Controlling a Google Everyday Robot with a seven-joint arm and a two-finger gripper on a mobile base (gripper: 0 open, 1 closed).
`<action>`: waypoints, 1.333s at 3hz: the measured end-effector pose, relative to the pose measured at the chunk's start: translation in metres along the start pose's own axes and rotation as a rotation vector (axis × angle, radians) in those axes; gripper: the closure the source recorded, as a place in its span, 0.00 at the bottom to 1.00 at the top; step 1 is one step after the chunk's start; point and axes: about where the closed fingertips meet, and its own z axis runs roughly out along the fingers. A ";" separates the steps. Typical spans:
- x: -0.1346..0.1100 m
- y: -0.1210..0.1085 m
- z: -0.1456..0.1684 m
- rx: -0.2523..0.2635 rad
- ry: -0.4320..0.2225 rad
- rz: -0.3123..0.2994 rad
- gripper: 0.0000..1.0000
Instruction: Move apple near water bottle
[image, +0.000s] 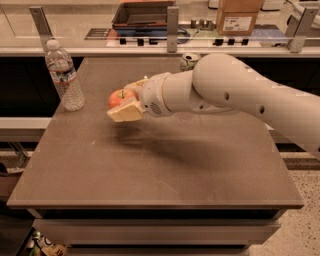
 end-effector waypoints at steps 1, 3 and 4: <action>-0.006 -0.006 0.019 -0.026 -0.041 -0.033 1.00; -0.002 -0.022 0.052 -0.077 -0.089 -0.046 1.00; 0.005 -0.023 0.066 -0.102 -0.087 -0.045 1.00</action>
Offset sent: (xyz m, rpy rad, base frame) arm 0.0547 0.0324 -0.0127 0.0778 -0.0605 0.1065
